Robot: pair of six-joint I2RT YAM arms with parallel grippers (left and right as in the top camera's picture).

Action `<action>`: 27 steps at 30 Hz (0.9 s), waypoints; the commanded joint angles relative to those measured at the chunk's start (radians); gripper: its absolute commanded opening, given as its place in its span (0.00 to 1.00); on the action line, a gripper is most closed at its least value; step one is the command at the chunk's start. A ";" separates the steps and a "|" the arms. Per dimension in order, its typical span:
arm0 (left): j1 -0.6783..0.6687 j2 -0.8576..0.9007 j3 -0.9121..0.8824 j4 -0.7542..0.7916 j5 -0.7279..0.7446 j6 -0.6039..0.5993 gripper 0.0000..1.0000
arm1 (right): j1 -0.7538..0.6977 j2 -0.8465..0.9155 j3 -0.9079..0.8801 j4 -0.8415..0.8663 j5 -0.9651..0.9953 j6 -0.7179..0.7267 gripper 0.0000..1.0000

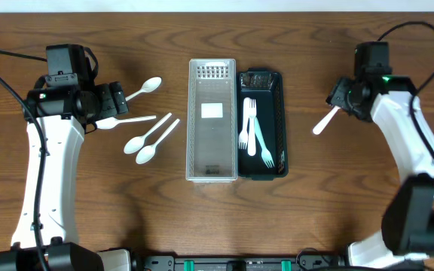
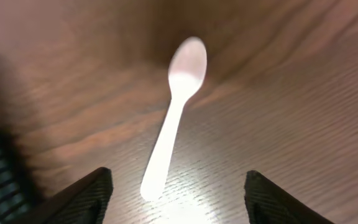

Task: Pack container
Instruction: 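Grasp the remaining white spoon on the right with the right gripper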

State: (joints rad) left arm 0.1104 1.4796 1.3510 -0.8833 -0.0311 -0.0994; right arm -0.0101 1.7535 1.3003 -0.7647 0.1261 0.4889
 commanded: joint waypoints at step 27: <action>0.004 0.010 0.021 -0.002 -0.011 0.016 0.98 | -0.004 0.278 -0.006 0.092 -0.049 0.121 0.29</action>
State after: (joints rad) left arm 0.1104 1.4796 1.3510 -0.8833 -0.0311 -0.0994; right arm -0.0101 2.0079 1.2980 -0.6640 0.0822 0.5930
